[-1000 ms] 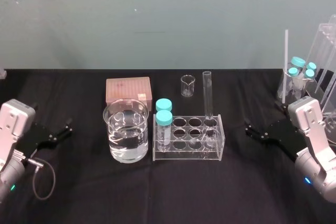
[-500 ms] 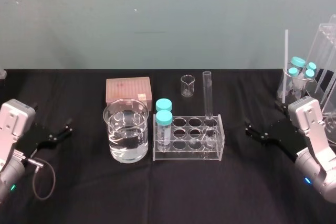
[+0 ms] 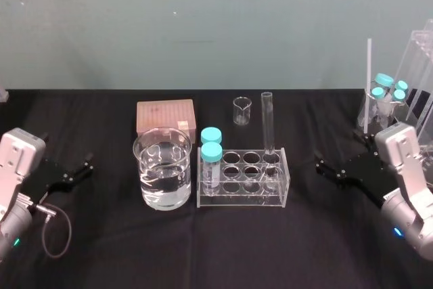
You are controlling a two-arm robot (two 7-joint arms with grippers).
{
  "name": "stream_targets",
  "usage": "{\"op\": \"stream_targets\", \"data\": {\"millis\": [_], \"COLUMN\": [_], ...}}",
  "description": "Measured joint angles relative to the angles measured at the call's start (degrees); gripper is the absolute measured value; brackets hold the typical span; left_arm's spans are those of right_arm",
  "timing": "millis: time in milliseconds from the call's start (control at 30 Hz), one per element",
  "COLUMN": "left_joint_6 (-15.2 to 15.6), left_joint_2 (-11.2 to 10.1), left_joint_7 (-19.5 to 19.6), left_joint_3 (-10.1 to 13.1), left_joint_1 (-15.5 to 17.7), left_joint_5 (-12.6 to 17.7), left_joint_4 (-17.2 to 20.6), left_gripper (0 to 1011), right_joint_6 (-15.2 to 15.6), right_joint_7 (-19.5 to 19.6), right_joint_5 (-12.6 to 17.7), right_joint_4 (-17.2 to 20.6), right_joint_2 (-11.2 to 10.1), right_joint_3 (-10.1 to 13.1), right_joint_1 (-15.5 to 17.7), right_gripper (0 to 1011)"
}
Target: Hold the test tube with one hand and immerse one end into the beaker, then return it to the test tube rack.
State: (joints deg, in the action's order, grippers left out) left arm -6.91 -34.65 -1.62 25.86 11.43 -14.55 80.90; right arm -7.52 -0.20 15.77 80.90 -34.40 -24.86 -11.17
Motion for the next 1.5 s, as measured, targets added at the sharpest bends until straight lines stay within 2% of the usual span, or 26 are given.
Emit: {"op": "stream_targets", "data": {"millis": [200, 267, 367, 400, 567, 733, 1000, 1500], "left_joint_6": [0.0, 0.0, 0.0, 0.0, 0.0, 0.0, 0.0, 0.0], "left_joint_2": [0.0, 0.0, 0.0, 0.0, 0.0, 0.0, 0.0, 0.0], "left_joint_7": [0.0, 0.0, 0.0, 0.0, 0.0, 0.0, 0.0, 0.0], "left_joint_3": [0.0, 0.0, 0.0, 0.0, 0.0, 0.0, 0.0, 0.0], "left_joint_1": [0.0, 0.0, 0.0, 0.0, 0.0, 0.0, 0.0, 0.0], "left_joint_5": [0.0, 0.0, 0.0, 0.0, 0.0, 0.0, 0.0, 0.0], "left_joint_4": [0.0, 0.0, 0.0, 0.0, 0.0, 0.0, 0.0, 0.0], "left_gripper": [1000, 1000, 1000, 1000, 1000, 1000, 1000, 1000], "right_joint_6": [0.0, 1.1, 2.2, 3.2, 6.0, 7.5, 8.1, 7.7], "right_joint_7": [-2.8, -5.2, -7.2, -8.8, -12.9, -16.3, -20.9, -25.0], "right_joint_5": [5.1, 9.6, 12.6, 14.4, 17.4, 17.7, 15.4, 9.9], "right_joint_4": [0.4, 1.0, 1.5, 1.8, 2.7, 3.0, 1.2, -7.8], "right_joint_2": [1.3, 2.2, 2.8, 3.1, 3.5, 3.9, 5.0, 9.4], "right_joint_3": [3.0, 5.1, 6.4, 6.9, 7.4, 6.6, 4.5, 1.8], "right_joint_1": [0.5, 0.9, 1.0, 1.0, 0.4, -0.8, -4.3, -12.1], "right_gripper": [1002, 1003, 1003, 1003, 1002, 1003, 1003, 1002]}}
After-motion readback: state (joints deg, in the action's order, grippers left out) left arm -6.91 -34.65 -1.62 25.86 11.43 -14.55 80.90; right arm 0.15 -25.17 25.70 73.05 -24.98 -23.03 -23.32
